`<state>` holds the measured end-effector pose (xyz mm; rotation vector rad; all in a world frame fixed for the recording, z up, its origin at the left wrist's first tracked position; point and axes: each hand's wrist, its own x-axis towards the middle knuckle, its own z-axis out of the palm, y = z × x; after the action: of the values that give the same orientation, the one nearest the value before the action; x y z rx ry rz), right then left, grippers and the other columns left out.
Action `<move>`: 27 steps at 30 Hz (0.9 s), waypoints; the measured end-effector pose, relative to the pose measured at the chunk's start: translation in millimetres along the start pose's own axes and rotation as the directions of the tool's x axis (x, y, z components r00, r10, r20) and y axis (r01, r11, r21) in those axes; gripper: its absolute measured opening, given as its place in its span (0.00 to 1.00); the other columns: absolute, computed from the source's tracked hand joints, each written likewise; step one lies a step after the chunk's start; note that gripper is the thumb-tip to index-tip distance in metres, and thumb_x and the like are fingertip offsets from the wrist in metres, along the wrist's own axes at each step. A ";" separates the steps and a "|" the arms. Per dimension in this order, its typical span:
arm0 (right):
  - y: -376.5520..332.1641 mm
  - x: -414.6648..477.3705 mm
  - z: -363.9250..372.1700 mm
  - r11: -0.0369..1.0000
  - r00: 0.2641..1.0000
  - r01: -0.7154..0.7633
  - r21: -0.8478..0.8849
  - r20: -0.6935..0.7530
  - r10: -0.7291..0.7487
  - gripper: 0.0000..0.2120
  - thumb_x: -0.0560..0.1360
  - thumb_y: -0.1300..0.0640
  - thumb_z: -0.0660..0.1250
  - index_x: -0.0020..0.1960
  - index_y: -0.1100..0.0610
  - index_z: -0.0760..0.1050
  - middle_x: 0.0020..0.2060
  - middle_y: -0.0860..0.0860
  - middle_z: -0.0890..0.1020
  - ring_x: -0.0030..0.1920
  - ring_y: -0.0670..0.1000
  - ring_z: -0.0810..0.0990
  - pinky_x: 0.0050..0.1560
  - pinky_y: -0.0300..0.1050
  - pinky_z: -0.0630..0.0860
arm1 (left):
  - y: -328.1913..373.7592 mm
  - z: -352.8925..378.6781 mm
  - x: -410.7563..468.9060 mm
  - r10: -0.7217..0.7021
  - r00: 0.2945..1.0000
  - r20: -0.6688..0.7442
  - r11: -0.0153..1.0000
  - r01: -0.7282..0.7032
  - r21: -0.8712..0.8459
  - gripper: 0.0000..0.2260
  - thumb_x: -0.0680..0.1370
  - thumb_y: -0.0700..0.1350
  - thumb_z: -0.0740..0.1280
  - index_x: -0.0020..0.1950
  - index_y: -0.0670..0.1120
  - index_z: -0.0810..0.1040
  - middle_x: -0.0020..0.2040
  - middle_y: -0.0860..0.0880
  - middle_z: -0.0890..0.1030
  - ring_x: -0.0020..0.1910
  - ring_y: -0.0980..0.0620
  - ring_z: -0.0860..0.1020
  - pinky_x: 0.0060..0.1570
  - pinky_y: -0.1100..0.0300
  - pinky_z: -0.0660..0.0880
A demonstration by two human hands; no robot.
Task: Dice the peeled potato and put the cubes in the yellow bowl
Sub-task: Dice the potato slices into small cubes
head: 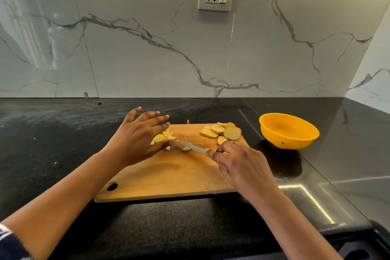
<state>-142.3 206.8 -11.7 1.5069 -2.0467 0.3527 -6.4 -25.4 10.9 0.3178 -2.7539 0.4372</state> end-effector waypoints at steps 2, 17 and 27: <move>1.2 -0.8 0.5 0.999 0.999 -0.041 0.010 -0.002 0.041 0.24 0.59 0.58 0.82 0.53 0.46 0.83 0.34 0.45 0.80 0.31 0.45 0.77 0.22 0.34 0.65 | 2.7 1.4 2.6 -0.008 0.999 -0.038 0.998 0.006 -0.059 0.35 0.75 0.69 0.39 0.70 0.52 0.70 0.71 0.52 0.69 0.71 0.49 0.66 0.70 0.44 0.55; 20.5 7.5 -2.1 0.900 0.907 -0.420 0.113 0.085 0.412 0.19 0.79 0.51 0.63 0.69 0.39 0.69 0.52 0.43 0.78 0.52 0.45 0.76 0.46 0.37 0.71 | -11.6 42.9 141.5 -0.024 0.945 0.325 0.887 0.170 -0.429 0.15 0.77 0.45 0.68 0.64 0.48 0.77 0.58 0.49 0.80 0.54 0.54 0.76 0.53 0.64 0.69; 25.7 7.7 -4.1 0.879 0.887 -0.459 0.130 0.119 0.446 0.20 0.80 0.50 0.62 0.70 0.39 0.68 0.56 0.42 0.77 0.55 0.45 0.75 0.47 0.36 0.70 | -10.9 47.5 162.7 -0.046 0.925 0.376 0.862 0.227 -0.454 0.04 0.73 0.40 0.72 0.47 0.45 0.82 0.46 0.50 0.82 0.45 0.55 0.79 0.45 0.66 0.73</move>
<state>-166.7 211.4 -0.9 1.1218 -2.4869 0.6513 -166.7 -78.2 29.2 0.4976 -3.0264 -0.4062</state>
